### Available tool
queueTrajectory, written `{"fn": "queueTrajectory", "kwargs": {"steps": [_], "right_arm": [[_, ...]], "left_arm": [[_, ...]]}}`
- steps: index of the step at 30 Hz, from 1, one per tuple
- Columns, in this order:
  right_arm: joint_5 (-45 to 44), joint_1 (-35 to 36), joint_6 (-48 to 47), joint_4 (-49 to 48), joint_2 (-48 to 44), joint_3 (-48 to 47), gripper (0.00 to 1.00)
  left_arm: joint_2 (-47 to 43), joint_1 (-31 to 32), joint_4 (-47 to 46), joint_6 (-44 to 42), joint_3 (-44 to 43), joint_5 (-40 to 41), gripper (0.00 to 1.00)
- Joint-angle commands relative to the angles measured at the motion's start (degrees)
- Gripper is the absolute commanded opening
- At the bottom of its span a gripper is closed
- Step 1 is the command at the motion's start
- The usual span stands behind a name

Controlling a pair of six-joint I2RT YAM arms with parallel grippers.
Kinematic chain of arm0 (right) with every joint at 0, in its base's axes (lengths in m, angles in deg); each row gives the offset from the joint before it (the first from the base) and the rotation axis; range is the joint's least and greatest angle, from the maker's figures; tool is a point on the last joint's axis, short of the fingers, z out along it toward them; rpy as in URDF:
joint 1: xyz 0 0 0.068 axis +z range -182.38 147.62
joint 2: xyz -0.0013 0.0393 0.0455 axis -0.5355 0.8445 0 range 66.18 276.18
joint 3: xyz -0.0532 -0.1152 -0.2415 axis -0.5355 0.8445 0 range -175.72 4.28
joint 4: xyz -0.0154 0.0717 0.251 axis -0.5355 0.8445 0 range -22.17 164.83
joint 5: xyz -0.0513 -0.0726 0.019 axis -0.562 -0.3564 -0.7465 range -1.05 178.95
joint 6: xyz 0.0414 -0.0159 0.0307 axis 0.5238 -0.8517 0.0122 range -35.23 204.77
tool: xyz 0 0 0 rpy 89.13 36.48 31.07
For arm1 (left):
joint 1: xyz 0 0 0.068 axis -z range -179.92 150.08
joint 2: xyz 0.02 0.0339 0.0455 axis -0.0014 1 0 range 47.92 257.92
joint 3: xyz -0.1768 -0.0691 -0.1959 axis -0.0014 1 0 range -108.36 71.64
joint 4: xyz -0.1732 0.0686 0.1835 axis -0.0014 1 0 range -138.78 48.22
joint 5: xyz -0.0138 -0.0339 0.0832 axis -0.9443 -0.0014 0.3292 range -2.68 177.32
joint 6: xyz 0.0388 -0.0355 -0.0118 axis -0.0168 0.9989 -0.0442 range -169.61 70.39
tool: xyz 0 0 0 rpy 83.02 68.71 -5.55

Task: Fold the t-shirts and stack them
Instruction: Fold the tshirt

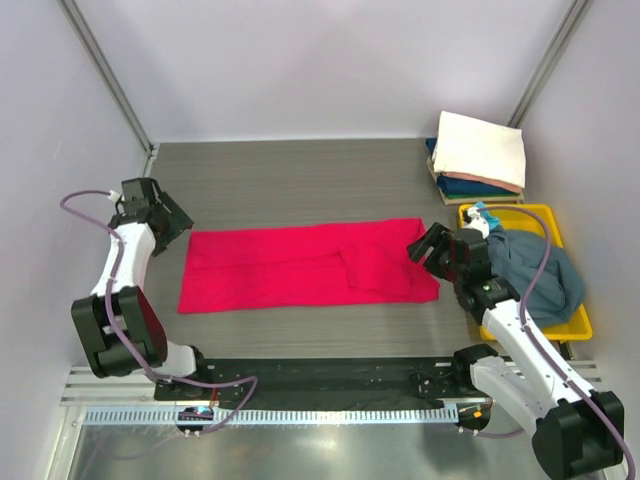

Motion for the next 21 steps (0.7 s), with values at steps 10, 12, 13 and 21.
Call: {"fn": "queueTrajectory", "kwargs": {"steps": [10, 12, 13, 21], "right_arm": [[-2.12, 8.80, 6.05, -6.92, 13.29, -4.52, 0.70], [-2.75, 10.99, 7.37, -6.83, 20.15, -6.80, 0.70], [-2.67, 11.27, 8.07, -6.66, 22.61, -7.42, 0.70], [-1.79, 11.53, 8.70, -5.43, 42.66, -14.71, 0.70]], "left_arm": [[-0.89, 8.57, -3.16, -0.02, -1.84, 2.67, 0.67], [1.58, 13.15, 0.08, 0.85, -3.16, 2.86, 0.66], [2.72, 13.86, 0.53, 2.51, -3.26, 1.55, 0.65], [9.85, 18.17, -2.19, 7.45, 4.90, -0.30, 0.59]]}}
